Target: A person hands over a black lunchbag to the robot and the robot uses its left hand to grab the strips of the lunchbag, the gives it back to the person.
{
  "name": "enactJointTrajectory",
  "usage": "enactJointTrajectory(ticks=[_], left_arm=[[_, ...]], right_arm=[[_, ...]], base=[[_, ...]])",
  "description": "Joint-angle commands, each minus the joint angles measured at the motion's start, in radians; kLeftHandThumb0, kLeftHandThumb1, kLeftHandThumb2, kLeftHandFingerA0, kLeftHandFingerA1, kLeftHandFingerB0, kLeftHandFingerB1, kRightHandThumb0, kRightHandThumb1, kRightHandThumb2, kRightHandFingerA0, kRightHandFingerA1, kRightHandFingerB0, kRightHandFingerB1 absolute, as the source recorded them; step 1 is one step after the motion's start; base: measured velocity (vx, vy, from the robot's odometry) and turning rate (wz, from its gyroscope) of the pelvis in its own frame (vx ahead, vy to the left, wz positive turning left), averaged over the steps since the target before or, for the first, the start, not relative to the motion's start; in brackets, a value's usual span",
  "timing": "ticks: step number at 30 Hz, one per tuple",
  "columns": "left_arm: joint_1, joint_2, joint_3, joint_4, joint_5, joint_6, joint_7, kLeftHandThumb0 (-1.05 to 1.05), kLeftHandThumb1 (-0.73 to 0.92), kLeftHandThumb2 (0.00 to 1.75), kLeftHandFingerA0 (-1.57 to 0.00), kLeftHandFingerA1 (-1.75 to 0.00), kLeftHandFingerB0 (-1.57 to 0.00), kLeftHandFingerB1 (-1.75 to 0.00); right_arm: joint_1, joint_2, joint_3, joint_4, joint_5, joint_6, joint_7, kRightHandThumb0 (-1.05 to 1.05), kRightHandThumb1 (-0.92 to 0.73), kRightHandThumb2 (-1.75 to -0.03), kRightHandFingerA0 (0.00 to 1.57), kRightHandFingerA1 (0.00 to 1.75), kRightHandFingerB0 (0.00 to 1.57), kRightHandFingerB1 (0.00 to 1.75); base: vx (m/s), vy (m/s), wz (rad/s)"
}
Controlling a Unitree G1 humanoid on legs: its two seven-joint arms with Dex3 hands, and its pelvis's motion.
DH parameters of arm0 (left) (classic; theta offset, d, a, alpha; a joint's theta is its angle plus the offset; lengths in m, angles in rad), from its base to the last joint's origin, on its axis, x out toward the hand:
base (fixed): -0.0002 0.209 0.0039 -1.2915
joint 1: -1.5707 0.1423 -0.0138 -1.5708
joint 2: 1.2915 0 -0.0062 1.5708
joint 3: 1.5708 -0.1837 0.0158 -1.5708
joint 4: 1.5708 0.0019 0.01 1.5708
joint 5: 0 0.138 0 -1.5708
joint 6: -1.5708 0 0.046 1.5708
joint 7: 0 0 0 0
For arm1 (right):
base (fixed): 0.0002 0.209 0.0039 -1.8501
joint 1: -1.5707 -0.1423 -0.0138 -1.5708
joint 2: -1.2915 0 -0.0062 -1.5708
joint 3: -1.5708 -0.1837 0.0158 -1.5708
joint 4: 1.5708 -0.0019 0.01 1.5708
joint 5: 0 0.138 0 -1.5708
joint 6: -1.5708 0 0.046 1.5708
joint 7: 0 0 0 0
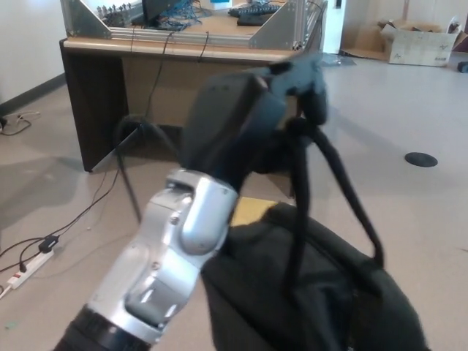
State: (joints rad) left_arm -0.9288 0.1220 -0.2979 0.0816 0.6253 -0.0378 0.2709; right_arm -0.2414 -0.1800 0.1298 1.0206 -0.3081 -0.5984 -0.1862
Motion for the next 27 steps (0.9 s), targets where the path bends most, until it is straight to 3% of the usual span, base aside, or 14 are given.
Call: enactJointTrajectory(ticks=[1, 10, 18, 22, 27], left_arm=[[0.123, 0.136, 0.228, -0.091, 0.021, -0.251, 0.316, -0.14, 0.65, 0.56, -0.83, -1.75, -0.58, -1.75], [0.386, 0.270, 0.383, -0.097, 0.022, -0.395, 0.379, -0.14, 0.64, 0.56, -0.86, -1.75, -0.63, -1.75], [0.660, 0.276, 0.463, -0.103, -0.007, -0.512, 0.422, -0.09, 0.60, 0.54, -0.85, -1.75, -0.60, -1.75], [0.798, 0.262, 0.475, -0.037, 0.012, -0.579, 0.487, -0.11, 0.64, 0.56, -0.84, -1.75, -0.63, -1.75], [0.961, 0.279, 0.464, 0.224, 0.045, -0.660, 0.606, -0.06, 0.61, 0.55, -0.84, -1.75, -0.65, -1.75]], right_arm=[[-0.009, -0.017, -0.033, 0.022, 0.052, -0.003, 0.050, -0.58, -0.72, -0.61, 0.64, 0.53, 0.57, 0.46], [0.010, -0.021, -0.021, 0.022, 0.023, 0.002, 0.032, -0.57, -0.74, -0.63, 0.59, 0.45, 0.56, 0.44], [0.008, -0.027, -0.010, 0.029, -0.001, -0.009, 0.009, -0.57, -0.75, -0.63, 0.62, 0.47, 0.59, 0.45], [0.008, -0.024, -0.018, 0.037, 0.014, -0.024, 0.022, -0.58, -0.72, -0.63, 0.68, 0.50, 0.61, 0.47], [0.001, -0.026, -0.017, 0.035, 0.010, -0.016, 0.020, -0.60, -0.73, -0.63, 0.69, 0.50, 0.61, 0.47]], base=[[0.00, 0.000, 0.00], [0.00, 0.000, 0.00], [0.00, 0.000, 0.00], [0.00, 0.000, 0.00], [0.00, 0.000, 0.00]])
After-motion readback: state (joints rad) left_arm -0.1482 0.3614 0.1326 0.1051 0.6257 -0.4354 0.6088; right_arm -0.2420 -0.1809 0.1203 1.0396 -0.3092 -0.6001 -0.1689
